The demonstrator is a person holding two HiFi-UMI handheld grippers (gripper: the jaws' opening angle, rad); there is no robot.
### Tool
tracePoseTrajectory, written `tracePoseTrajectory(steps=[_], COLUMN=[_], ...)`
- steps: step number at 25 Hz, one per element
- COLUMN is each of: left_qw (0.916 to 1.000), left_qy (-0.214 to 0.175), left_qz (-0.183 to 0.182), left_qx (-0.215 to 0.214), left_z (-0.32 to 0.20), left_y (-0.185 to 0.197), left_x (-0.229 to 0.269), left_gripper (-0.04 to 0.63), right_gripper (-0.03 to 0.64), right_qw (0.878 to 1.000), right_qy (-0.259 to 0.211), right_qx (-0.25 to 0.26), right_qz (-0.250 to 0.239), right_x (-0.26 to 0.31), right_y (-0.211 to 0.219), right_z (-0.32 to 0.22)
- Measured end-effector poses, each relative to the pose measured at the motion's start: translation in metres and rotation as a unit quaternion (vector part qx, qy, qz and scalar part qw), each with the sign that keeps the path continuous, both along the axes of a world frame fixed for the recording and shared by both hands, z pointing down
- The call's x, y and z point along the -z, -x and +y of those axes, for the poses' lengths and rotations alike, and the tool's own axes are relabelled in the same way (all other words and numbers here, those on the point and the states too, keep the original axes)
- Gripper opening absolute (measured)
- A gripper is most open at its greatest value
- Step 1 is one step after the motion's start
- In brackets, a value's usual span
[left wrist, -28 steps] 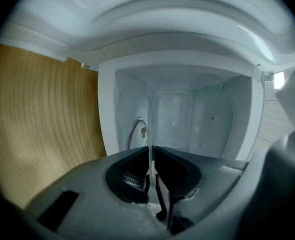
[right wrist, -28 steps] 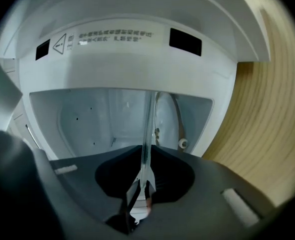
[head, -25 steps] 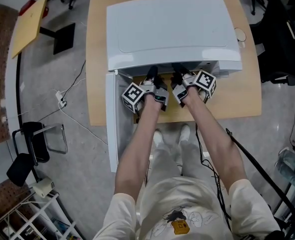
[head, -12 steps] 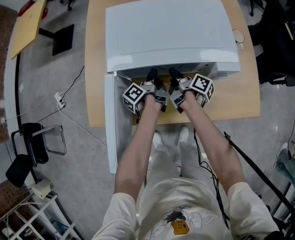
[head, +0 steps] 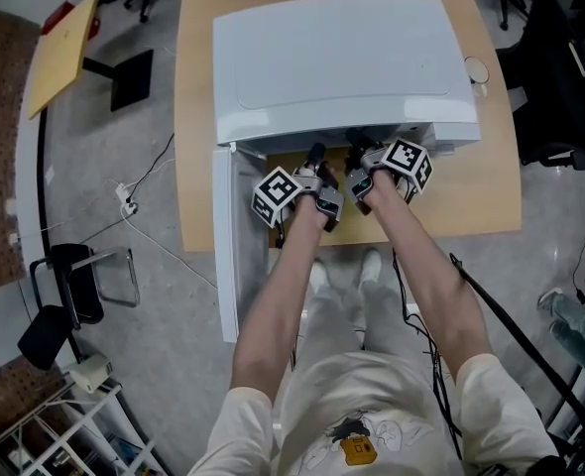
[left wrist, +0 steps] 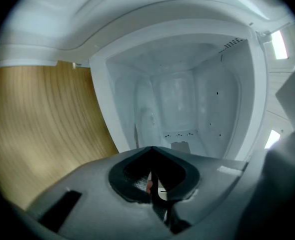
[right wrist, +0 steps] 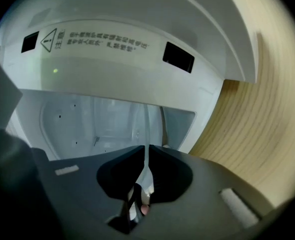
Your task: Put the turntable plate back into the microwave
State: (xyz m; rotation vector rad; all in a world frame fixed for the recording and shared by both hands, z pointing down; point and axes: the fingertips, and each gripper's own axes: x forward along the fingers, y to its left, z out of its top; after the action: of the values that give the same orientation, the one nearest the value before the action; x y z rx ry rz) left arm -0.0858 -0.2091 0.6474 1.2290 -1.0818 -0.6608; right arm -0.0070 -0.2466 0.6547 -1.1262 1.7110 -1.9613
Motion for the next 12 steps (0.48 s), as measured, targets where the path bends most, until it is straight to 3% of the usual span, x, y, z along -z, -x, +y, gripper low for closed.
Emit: tracePoseTrajectory(steps=[6,12], left_qw=[0.9989,0.9983], left_qy=[0.046,0.056], left_qz=[0.002,0.001], left_qx=[0.009,0.017], left_z=[-0.001,0.001], left_y=[0.005,0.010], left_x=[-0.009,-0.017], left_gripper=[-0.002,-0.002], right_gripper=[0.022,0.009], right_qw=[1.000,1.000], right_qy=[-0.001,-0.007], right_qx=[0.000,-0.003], right_qz=[-0.002,-0.018], right_x=[0.000,0.011], right_y=[0.000,0.001], right_z=[0.007,0.012])
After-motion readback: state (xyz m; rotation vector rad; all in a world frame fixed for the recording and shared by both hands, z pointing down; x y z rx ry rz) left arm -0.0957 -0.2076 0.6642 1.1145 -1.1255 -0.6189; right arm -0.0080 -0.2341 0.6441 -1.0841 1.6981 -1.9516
